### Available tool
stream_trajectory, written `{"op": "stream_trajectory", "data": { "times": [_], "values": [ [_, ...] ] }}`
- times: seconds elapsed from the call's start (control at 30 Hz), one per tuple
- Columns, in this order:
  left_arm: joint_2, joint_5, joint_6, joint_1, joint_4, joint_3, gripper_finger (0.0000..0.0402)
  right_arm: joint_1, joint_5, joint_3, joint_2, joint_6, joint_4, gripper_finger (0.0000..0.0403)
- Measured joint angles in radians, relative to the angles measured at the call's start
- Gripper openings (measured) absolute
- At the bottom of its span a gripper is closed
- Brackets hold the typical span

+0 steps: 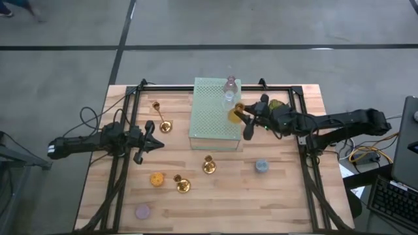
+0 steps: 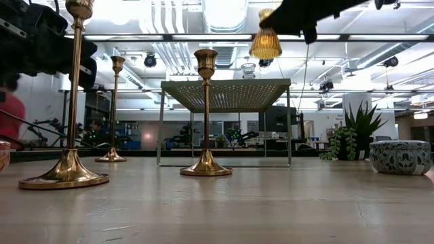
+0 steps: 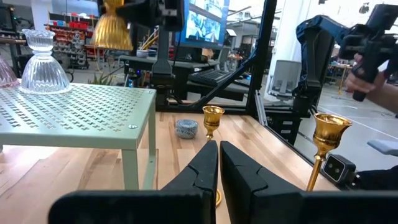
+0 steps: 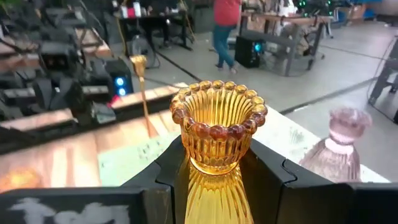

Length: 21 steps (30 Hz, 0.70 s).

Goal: Stock candles on shelf
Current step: Put the yellow candle vase and aligned it with the other transparent candle vase on the shelf

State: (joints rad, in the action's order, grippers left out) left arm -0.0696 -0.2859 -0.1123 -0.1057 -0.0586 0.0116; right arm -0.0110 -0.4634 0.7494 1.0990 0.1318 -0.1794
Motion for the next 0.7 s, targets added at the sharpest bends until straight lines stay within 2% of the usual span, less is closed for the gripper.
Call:
{"op": "stream_trajectory", "data": {
  "times": [0.47, 0.7],
  "values": [
    [0.000, 0.000, 0.000, 0.000, 0.000, 0.000, 0.0021, -0.041, 0.004, -0.047, 0.139, 0.000, -0.149, 0.0110],
    [0.000, 0.000, 0.000, 0.000, 0.000, 0.000, 0.0021, -0.048, 0.001, -0.047, 0.199, 0.008, -0.156, 0.0111]
  ]
}}
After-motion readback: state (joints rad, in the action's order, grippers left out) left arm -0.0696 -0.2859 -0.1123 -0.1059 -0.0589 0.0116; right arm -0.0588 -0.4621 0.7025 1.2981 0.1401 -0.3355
